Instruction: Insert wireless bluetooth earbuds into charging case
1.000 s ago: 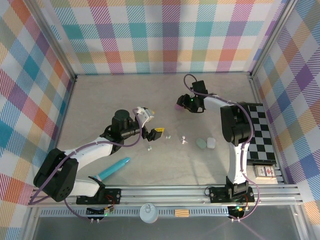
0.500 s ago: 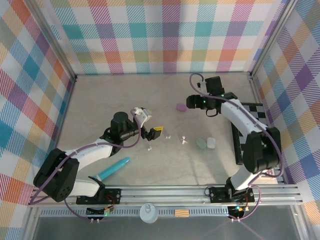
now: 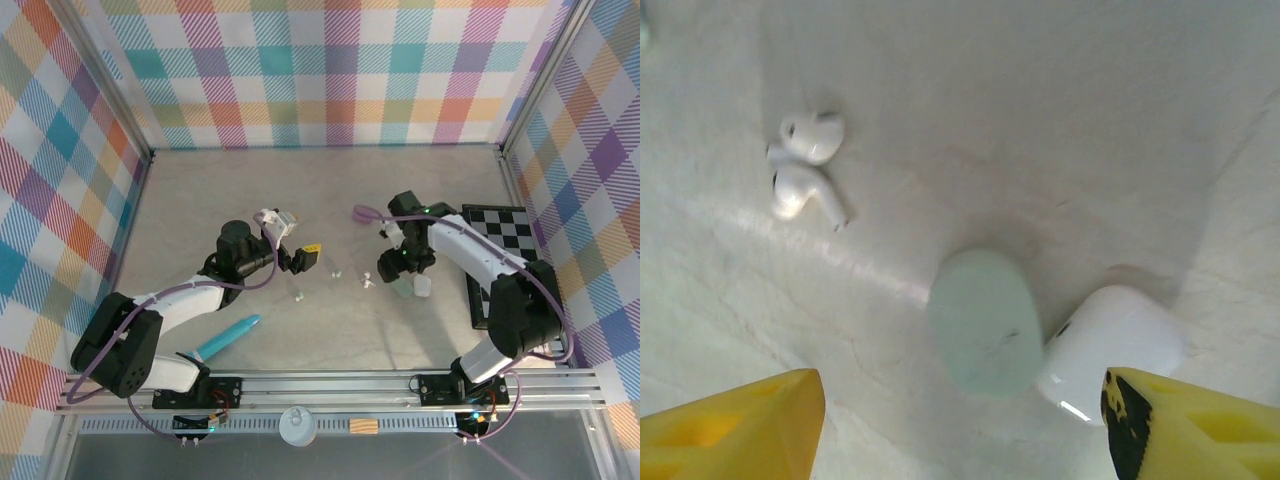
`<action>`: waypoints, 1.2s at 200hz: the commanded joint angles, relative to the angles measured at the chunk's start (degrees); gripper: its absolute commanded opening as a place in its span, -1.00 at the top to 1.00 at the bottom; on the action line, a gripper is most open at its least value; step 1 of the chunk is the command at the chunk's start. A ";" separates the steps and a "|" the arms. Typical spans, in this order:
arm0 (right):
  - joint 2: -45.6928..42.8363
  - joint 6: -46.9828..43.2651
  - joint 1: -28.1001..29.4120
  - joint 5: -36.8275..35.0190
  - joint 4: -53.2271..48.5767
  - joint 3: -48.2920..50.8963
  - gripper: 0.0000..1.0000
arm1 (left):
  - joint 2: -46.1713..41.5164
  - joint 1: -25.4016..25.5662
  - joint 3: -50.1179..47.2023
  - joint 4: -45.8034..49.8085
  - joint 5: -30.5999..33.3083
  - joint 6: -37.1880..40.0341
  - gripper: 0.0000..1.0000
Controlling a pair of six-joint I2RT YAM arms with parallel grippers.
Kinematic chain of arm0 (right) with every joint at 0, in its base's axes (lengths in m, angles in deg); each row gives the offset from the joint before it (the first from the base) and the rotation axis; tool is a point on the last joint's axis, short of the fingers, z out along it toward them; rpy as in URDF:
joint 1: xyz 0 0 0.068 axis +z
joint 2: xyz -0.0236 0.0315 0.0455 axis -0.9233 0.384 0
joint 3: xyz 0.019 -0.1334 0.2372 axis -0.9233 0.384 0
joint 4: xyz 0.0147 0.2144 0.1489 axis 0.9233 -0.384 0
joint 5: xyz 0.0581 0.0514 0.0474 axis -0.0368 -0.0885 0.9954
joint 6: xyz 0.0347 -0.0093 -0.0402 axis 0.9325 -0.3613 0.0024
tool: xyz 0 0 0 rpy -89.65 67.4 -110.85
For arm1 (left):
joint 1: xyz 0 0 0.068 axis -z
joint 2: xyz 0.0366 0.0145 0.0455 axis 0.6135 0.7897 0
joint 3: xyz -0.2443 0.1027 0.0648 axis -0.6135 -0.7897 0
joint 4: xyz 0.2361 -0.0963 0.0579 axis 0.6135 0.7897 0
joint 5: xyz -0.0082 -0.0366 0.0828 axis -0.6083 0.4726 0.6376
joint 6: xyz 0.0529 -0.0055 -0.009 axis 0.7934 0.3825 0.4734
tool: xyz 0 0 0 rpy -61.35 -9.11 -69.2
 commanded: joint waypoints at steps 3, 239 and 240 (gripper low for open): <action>2.07 -1.25 0.94 -1.29 -1.86 1.64 -0.42 | -2.05 -0.55 0.35 -0.18 -0.71 -0.16 -0.99; -2.67 -5.69 3.27 -0.13 5.43 2.86 0.19 | -3.45 -1.17 0.55 3.62 -5.06 0.44 -0.99; -2.91 -5.79 3.34 -0.06 5.62 2.90 0.19 | -3.46 -1.17 0.65 3.85 -5.28 0.41 -0.99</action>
